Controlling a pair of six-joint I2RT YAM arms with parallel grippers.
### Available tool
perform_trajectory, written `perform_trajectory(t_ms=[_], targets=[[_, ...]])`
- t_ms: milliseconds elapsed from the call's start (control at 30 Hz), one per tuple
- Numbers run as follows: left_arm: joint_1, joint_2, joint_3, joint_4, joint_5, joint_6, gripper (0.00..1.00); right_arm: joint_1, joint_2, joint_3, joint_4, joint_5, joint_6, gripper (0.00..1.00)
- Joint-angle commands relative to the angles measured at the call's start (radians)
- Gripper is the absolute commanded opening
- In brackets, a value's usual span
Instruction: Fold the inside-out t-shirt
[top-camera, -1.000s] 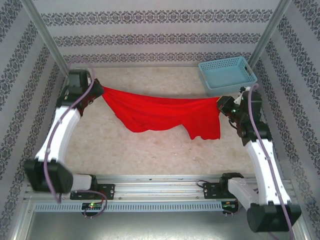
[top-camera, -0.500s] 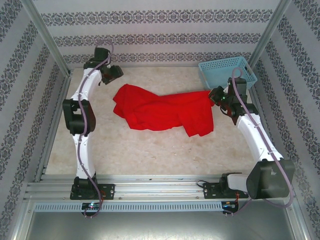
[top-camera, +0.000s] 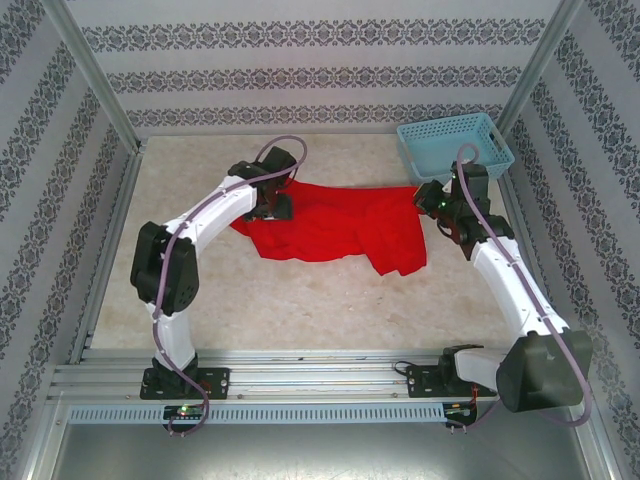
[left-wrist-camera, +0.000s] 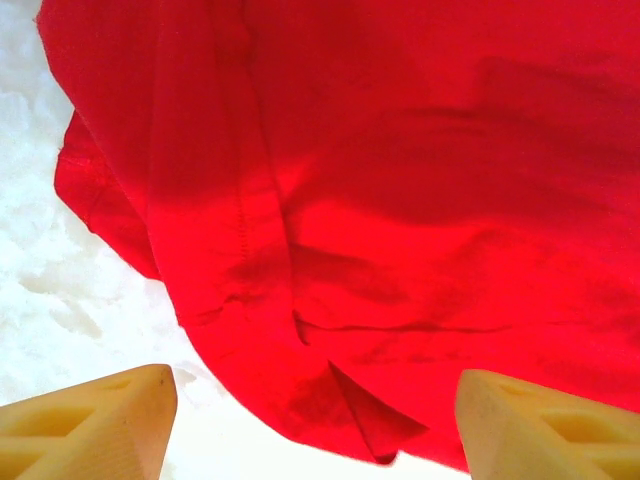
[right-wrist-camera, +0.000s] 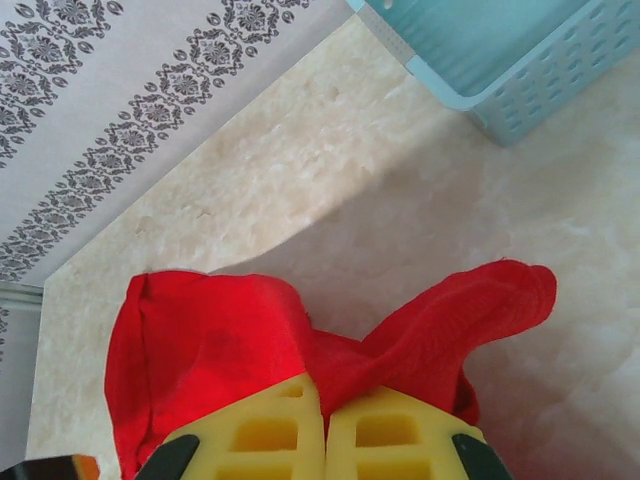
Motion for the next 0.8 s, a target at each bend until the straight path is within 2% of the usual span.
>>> perform_trajectory(t_ms=[0,233,433,767], targets=[[0.004,0.065,-0.017,0.009,-0.038,-0.031,0.70,0.004,-0.045,-0.023,0.013,0.045,-0.034,0.00],[0.017,0.136,0.032,0.000,-0.086,-0.023,0.61,0.002,-0.058,-0.045,0.014,0.038,-0.039,0.00],[0.043,0.169,0.021,0.006,-0.067,-0.018,0.53,-0.006,-0.069,-0.063,0.011,0.038,-0.042,0.00],[0.069,0.144,-0.016,0.017,-0.077,-0.019,0.26,-0.009,-0.067,-0.068,0.010,0.046,-0.043,0.00]])
